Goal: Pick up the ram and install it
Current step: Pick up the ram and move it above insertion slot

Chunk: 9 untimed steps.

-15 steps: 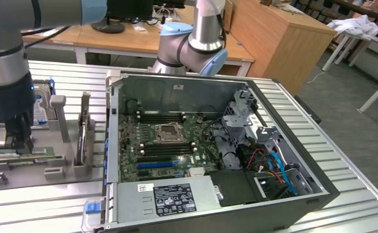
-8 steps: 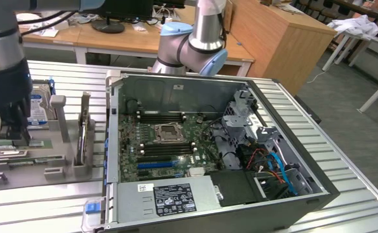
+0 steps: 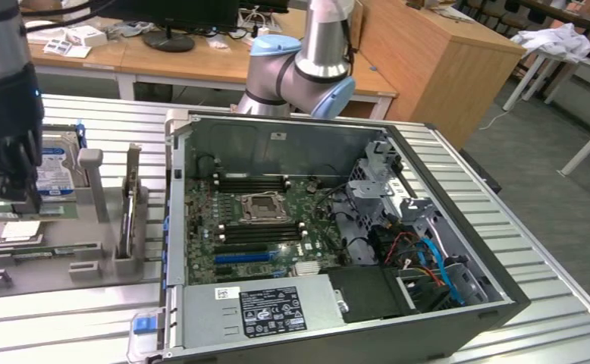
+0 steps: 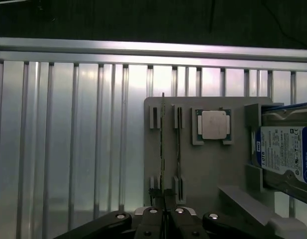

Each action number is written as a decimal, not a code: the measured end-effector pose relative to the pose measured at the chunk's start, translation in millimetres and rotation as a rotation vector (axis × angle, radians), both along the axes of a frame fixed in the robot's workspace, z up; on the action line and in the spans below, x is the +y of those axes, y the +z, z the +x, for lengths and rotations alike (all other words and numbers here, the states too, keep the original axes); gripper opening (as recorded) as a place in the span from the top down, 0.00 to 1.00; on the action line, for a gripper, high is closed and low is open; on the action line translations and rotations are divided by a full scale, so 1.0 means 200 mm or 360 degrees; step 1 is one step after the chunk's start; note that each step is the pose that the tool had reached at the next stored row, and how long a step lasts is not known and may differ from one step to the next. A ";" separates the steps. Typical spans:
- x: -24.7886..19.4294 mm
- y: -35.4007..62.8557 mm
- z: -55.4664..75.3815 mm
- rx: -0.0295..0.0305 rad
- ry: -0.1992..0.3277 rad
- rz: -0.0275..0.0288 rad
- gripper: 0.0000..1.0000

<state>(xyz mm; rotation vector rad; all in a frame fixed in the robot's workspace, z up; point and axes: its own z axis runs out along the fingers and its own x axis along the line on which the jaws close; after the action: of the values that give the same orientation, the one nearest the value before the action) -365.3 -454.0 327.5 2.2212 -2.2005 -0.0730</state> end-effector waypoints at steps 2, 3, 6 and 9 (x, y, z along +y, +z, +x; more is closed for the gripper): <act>0.000 0.031 0.00 0.00000 0.0000 -0.00001 0.88; 0.000 0.047 0.00 0.00000 0.0000 -0.00001 0.88; 0.000 0.094 0.00 0.00000 0.0000 -0.00001 0.88; 0.000 0.143 0.00 0.00000 0.0000 -0.00001 0.88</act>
<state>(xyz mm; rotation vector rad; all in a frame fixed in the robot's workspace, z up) -365.3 -454.0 356.1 2.2212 -2.2005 -0.0730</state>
